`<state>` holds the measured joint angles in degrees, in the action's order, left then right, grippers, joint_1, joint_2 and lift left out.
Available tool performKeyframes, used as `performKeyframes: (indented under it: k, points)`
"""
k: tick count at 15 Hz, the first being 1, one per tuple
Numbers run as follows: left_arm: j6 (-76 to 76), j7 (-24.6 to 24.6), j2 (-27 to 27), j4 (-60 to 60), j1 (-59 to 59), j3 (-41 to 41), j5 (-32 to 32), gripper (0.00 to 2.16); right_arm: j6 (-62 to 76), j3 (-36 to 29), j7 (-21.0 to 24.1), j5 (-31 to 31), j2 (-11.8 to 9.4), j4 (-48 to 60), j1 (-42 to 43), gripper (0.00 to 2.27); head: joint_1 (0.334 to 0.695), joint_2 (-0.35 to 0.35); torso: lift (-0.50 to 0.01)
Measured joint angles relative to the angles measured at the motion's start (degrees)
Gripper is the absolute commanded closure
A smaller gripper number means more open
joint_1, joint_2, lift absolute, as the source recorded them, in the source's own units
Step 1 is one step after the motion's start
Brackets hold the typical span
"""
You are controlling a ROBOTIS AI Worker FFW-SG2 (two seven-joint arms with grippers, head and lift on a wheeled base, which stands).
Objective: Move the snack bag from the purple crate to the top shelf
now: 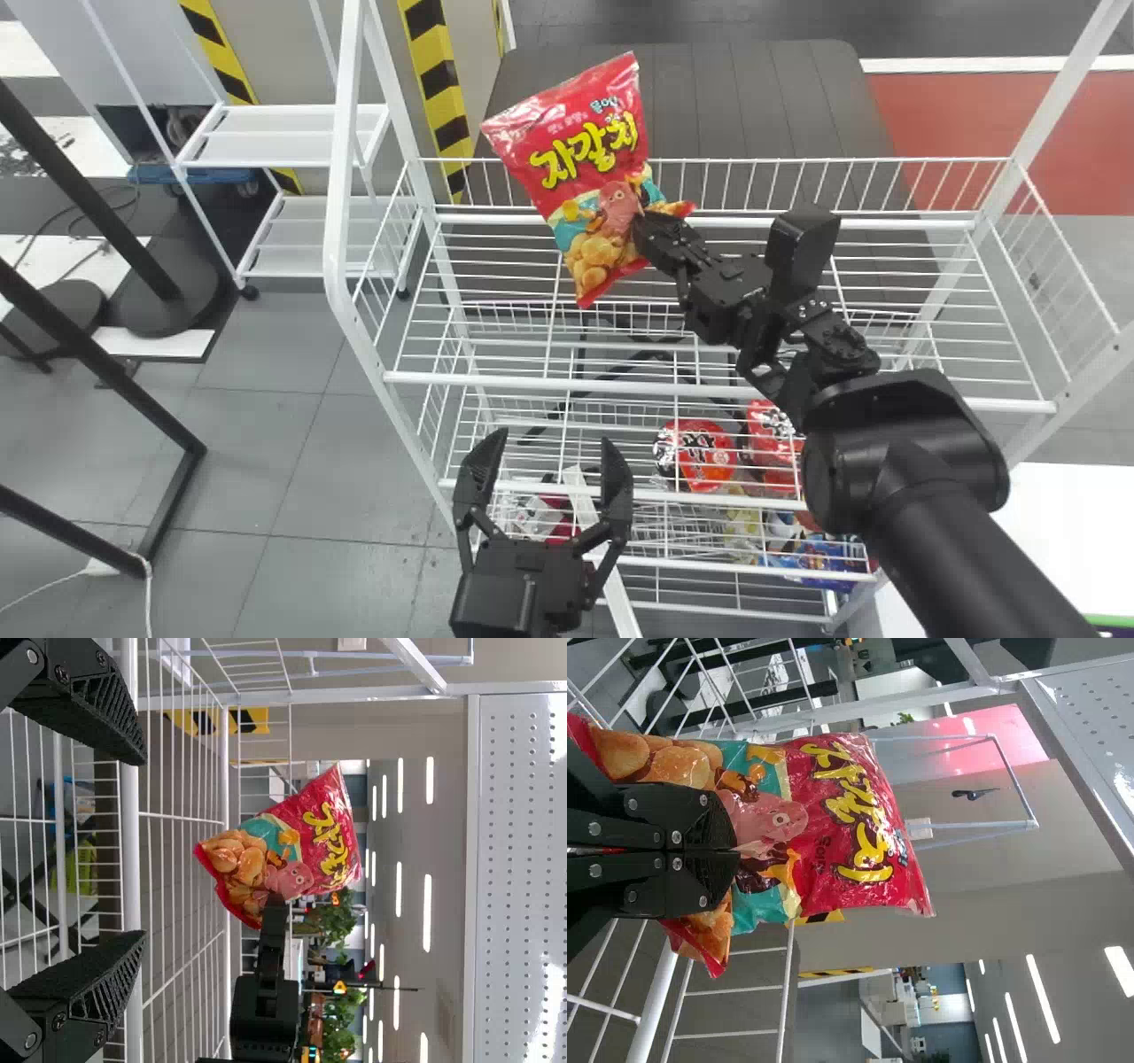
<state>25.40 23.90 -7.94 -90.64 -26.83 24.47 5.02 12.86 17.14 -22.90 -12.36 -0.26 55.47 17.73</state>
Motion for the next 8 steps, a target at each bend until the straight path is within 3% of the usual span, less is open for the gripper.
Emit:
performKeyframes:
  k: [2,5,6,8]
  points:
    - [0.5,0.0,0.1,0.7,0.4,0.0,0.0,0.13,1.3,0.3,1.0,0.1,0.0,-0.7,0.0,1.36,0.695,0.09,0.004]
    - [0.6,-0.1,0.2,1.2,1.0,0.0,0.0,0.13,2.8,0.5,1.1,0.5,0.0,-1.8,-0.1,1.08,0.695,0.088,0.004]
    - [0.6,-0.1,0.3,1.4,1.2,0.0,0.0,0.13,3.6,0.7,1.2,0.7,0.0,-2.2,-0.3,0.89,0.695,0.088,0.004]
    - [0.6,-0.2,0.3,1.6,1.4,0.0,-0.1,0.13,5.2,1.1,1.2,1.2,0.0,-2.7,-0.9,0.19,0.695,0.092,0.004]
